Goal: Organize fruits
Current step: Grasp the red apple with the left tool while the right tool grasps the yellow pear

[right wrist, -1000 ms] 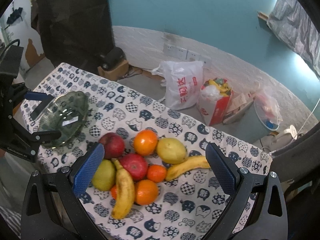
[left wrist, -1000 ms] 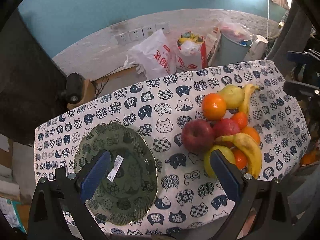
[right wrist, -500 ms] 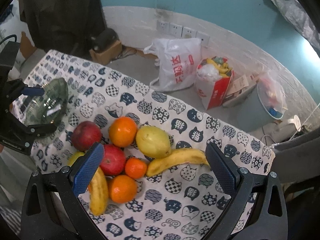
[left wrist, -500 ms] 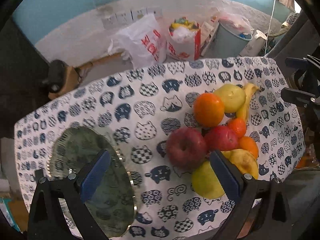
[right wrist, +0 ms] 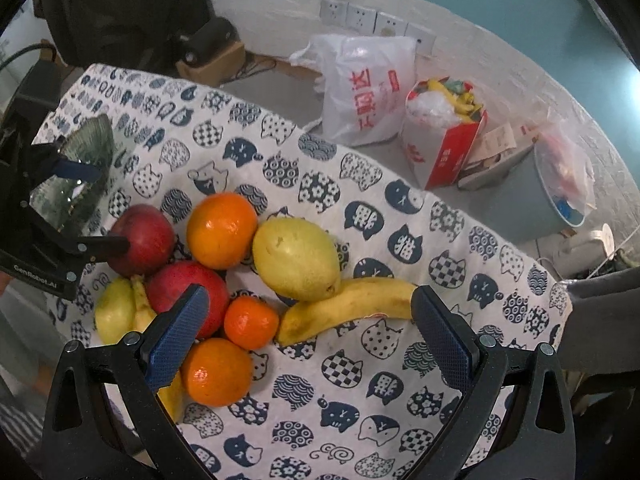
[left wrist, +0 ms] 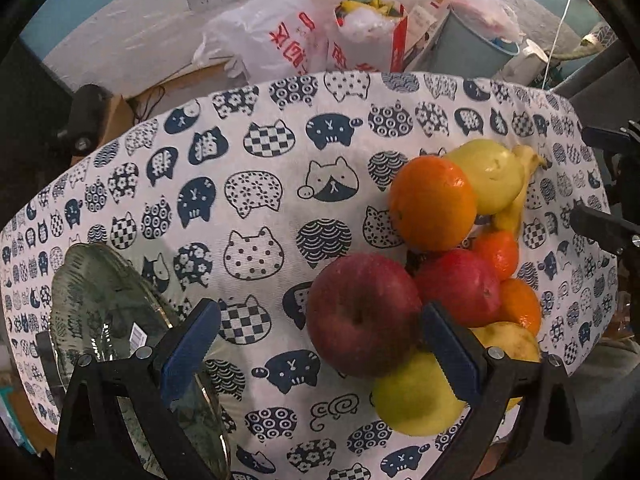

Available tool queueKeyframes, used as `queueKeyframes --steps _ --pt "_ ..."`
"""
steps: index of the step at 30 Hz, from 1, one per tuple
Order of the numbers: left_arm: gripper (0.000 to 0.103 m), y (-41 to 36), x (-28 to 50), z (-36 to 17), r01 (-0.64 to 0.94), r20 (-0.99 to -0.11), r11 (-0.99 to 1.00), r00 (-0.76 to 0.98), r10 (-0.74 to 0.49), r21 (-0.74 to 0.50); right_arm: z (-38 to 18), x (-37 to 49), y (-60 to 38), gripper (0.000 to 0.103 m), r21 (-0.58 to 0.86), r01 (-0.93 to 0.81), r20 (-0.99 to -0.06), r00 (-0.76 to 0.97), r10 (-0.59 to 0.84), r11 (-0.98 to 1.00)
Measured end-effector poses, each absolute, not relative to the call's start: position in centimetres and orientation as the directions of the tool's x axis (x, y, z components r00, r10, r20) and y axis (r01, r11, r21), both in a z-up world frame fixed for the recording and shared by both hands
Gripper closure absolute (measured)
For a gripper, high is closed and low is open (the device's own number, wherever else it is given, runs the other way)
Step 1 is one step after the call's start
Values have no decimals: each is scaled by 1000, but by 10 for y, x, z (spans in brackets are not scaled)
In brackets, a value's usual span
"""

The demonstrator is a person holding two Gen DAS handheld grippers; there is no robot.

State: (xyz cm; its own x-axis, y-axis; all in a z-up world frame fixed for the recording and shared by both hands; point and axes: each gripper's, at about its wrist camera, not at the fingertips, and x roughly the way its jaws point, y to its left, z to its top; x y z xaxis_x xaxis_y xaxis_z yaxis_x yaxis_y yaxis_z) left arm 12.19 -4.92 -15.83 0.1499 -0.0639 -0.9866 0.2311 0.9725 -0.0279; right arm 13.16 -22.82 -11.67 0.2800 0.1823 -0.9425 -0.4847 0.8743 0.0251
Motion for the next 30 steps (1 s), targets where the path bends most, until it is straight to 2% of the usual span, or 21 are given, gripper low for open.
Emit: queueKeyframes --steps 6,17,20,22,24,28,30 --pt "2 -48 128 -168 211 -986 973 111 -122 -97 -128 135 -223 3 32 -500 -951 252 181 865" --pt "4 -59 132 -195 224 -987 966 66 -146 -128 -169 150 -210 4 -16 -538 -975 194 106 843" --pt "11 -57 135 -195 225 -981 960 59 -183 -165 -179 154 -209 7 -20 -546 -979 179 93 837" --pt "22 -55 137 -193 224 -974 953 53 -219 -202 -185 157 -209 9 -22 -550 -981 171 87 835" --pt "30 -54 138 -191 226 -968 946 45 -247 -231 -192 161 -209 11 -20 -553 -984 160 82 833" --pt "30 -54 139 -190 237 -968 945 56 -243 -223 -201 167 -205 11 -6 -559 -985 144 89 829" --pt "30 -57 136 -189 242 -969 945 59 -242 -221 -206 168 -202 16 -8 -567 -986 142 87 824"
